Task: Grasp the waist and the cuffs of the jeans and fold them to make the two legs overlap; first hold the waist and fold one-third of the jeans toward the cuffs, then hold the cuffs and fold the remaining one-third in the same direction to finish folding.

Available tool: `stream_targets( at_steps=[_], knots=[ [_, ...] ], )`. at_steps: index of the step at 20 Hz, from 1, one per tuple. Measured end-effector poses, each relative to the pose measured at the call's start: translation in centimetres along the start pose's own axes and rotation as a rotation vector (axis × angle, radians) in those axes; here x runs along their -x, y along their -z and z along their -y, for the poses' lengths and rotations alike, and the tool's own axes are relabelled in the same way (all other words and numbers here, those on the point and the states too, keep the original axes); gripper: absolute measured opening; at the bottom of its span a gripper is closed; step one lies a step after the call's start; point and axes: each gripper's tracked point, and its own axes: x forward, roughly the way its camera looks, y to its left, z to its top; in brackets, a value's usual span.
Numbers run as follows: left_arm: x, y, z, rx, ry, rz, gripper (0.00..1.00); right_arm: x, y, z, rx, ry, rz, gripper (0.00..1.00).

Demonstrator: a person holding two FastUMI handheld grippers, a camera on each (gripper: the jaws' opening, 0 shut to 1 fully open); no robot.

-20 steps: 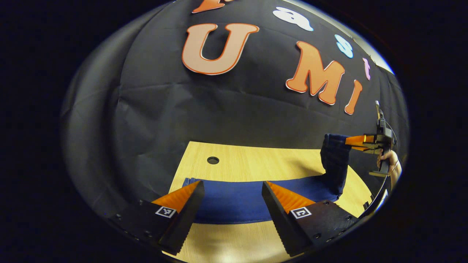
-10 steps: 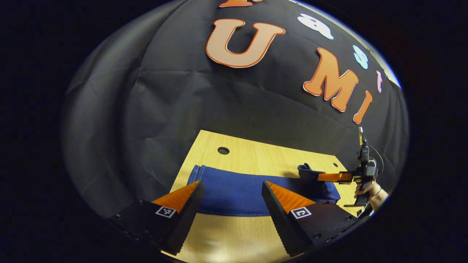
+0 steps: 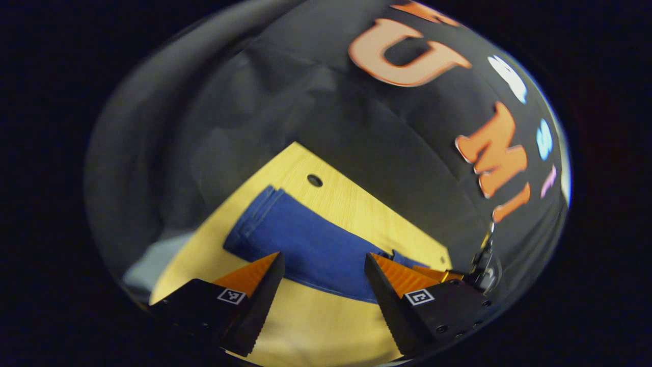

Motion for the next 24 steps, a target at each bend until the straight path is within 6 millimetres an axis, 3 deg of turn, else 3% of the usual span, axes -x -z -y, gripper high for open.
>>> stream_targets(
  at_steps=[2, 5, 12, 14, 18, 22, 24],
  knots=[
    [-1.1, 0.4, -1.7, 0.207, -0.032, -0.012, 0.97, 1.8, -1.1, 0.9, 0.002, -0.004, 0.022, 0.98],
    [-2.7, 2.3, -5.7, 0.337, -0.138, -0.025, 0.97, 3.9, -2.2, 2.2, -0.045, -0.025, 0.038, 0.98],
    [-5.9, 2.0, -11.0, 0.387, -0.363, 0.003, 0.97, 5.6, -1.9, 7.8, -0.088, 0.009, -0.015, 0.98],
    [-6.9, 2.4, -11.3, 0.403, -0.395, 0.0, 0.98, 5.6, -1.6, 9.0, -0.101, 0.02, -0.035, 0.98],
    [-8.3, 1.4, -11.0, 0.41, -0.406, 0.05, 0.97, 5.5, -1.5, 10.8, -0.127, 0.023, -0.057, 0.98],
    [-8.4, 0.9, -10.4, 0.358, -0.435, 0.068, 0.95, 5.1, -1.5, 11.6, -0.169, 0.002, -0.069, 0.98],
    [-8.8, 0.9, -10.3, 0.288, -0.479, 0.05, 0.84, 4.9, -1.3, 12.2, -0.175, 0.008, -0.075, 0.98]
  ],
)
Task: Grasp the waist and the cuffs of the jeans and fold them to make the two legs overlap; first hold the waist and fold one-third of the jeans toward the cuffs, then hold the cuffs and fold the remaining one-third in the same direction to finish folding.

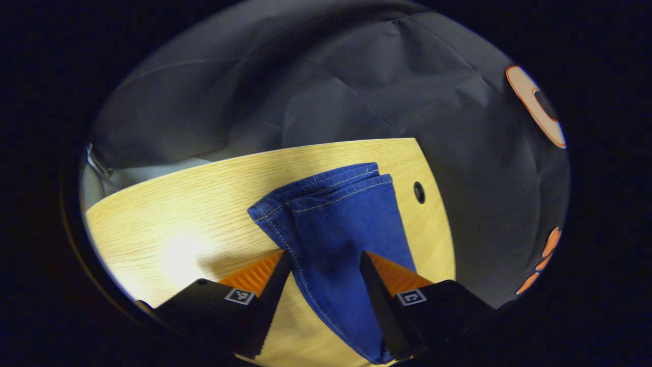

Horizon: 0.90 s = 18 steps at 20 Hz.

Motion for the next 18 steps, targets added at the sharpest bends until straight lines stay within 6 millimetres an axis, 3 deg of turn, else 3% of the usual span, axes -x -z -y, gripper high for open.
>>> stream_targets(
  at_steps=[2, 3, 4, 5, 8, 11, 15, 18],
  knots=[
    [0.0, 0.3, 0.2, -0.05, -0.005, 0.012, 0.83, 0.0, 0.2, 0.5, 0.003, 0.002, -0.009, 0.98],
    [-0.1, 0.4, -0.9, -0.073, -0.055, 0.016, 0.76, 0.2, 0.4, 0.8, 0.005, 0.005, -0.013, 0.98],
    [0.6, 0.5, -2.2, -0.082, -0.102, 0.003, 0.44, 0.3, 0.4, 1.3, 0.006, 0.013, -0.014, 0.98],
    [0.5, 0.3, -2.0, -0.075, -0.079, 0.01, 0.12, 0.5, 0.4, 1.7, 0.006, 0.02, -0.013, 0.98],
    [1.5, -0.1, -0.5, -0.026, 0.004, 0.013, 0.05, 1.1, -0.1, 3.1, -0.004, 0.037, 0.003, 0.98],
    [3.6, -1.0, 2.7, -0.11, 0.093, 0.063, 0.05, 1.9, -1.0, 3.9, -0.031, 0.036, 0.032, 0.98],
    [9.5, -1.1, 10.2, -0.284, 0.248, 0.154, 0.04, 3.6, -3.6, 4.0, -0.047, 0.017, 0.103, 0.98],
    [13.5, 1.3, 16.1, -0.374, 0.358, 0.172, 0.04, 5.3, -4.9, 4.6, -0.062, -0.006, 0.139, 0.98]
  ],
)
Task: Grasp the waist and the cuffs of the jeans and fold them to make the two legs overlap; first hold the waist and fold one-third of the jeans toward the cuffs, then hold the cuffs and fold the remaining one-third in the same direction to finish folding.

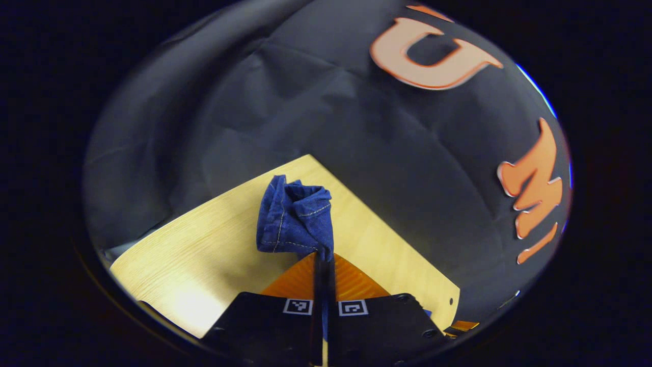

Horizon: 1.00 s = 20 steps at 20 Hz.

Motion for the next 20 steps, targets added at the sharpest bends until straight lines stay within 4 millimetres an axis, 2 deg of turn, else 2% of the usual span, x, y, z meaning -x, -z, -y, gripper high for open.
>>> stream_targets(
  at_steps=[3, 5, 9, 11, 12, 15, 17, 20],
  knots=[
    [1.5, 0.8, 7.1, -0.066, 0.097, -0.001, 0.05, 1.5, -1.2, 0.6, -0.004, -0.021, 0.028, 0.98],
    [2.2, 1.8, 11.4, -0.105, 0.146, -0.012, 0.04, 2.7, -1.7, 1.7, -0.014, -0.026, 0.042, 0.98],
    [2.4, 6.8, 19.2, -0.179, 0.225, -0.064, 0.04, 4.9, -2.4, 5.4, -0.056, -0.024, 0.063, 0.98],
    [2.2, 10.3, 22.8, -0.186, 0.269, -0.125, 0.04, 5.6, -2.5, 7.2, -0.059, -0.006, 0.067, 0.98],
    [1.9, 12.1, 24.2, -0.199, 0.283, -0.154, 0.06, 5.9, -2.5, 8.1, -0.06, 0.005, 0.07, 0.98],
    [0.4, 18.3, 27.6, -0.234, 0.304, -0.248, 0.04, 6.6, -1.8, 10.7, -0.083, 0.021, 0.058, 0.98],
    [-0.8, 22.5, 28.6, -0.243, 0.292, -0.312, 0.04, 6.7, -1.4, 11.6, -0.091, 0.029, 0.048, 0.98],
    [-1.6, 28.5, 29.5, -0.301, 0.247, -0.397, 0.04, 6.8, -0.9, 12.7, -0.079, 0.037, 0.03, 0.98]
  ],
)
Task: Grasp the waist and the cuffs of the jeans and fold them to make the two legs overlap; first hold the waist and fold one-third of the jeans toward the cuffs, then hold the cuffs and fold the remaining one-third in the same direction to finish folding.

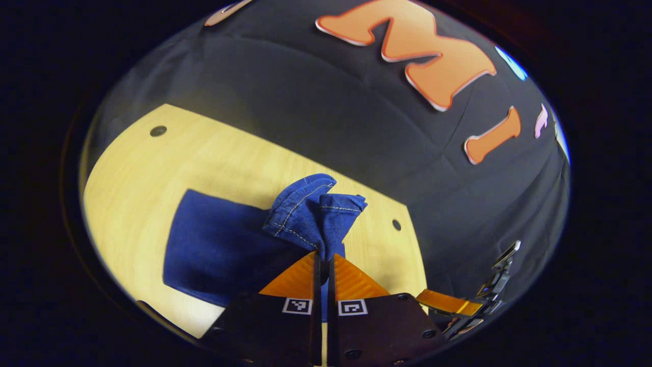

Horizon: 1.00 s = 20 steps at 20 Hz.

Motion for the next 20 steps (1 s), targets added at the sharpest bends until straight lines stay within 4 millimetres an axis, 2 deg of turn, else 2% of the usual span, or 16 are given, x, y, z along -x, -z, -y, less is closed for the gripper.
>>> stream_targets(
  at_steps=[3, 4, 7, 9, 10, 14, 15, 16, 17, 20],
  knots=[
    [-1.9, 4.6, 0.5, -0.09, -0.084, -0.073, 0.05, 0.2, 0.1, 0.5, 0.005, -0.004, -0.007, 0.98],
    [-1.9, 5.5, 0.3, -0.126, -0.103, -0.092, 0.04, 0.1, 0.1, 0.6, 0.005, -0.005, -0.011, 0.98],
    [-2.3, 6.3, -0.5, -0.193, -0.142, -0.109, 0.04, 0.3, 0.3, 0.8, 0.013, -0.011, -0.018, 0.98],
    [-2.3, 6.5, -0.4, -0.187, -0.144, -0.112, 0.04, 0.3, 0.5, 0.4, 0.02, -0.018, -0.023, 0.98],
    [-2.2, 6.7, 0.3, -0.156, -0.115, -0.116, 0.04, 0.3, 0.6, 0.4, 0.025, -0.018, -0.024, 0.98],
    [-1.6, 10.6, 6.1, 0.007, 0.094, -0.245, 0.81, 0.3, 1.3, 0.1, 0.035, -0.016, -0.041, 0.98],
    [-1.2, 11.0, 6.7, 0.016, 0.104, -0.254, 1.0, 0.5, 1.4, 0.0, 0.034, -0.019, -0.045, 0.98],
    [-0.7, 11.2, 6.5, 0.006, 0.109, -0.248, 0.96, 0.6, 1.3, -0.3, 0.034, -0.019, -0.043, 0.98],
    [0.1, 10.5, 6.4, -0.017, 0.116, -0.221, 0.96, 0.8, 1.3, -0.4, 0.042, -0.015, -0.04, 0.98],
    [2.9, 7.1, 6.3, -0.102, 0.119, -0.108, 0.96, 2.2, 0.1, -0.7, 0.096, 0.024, 0.005, 0.98]
  ],
)
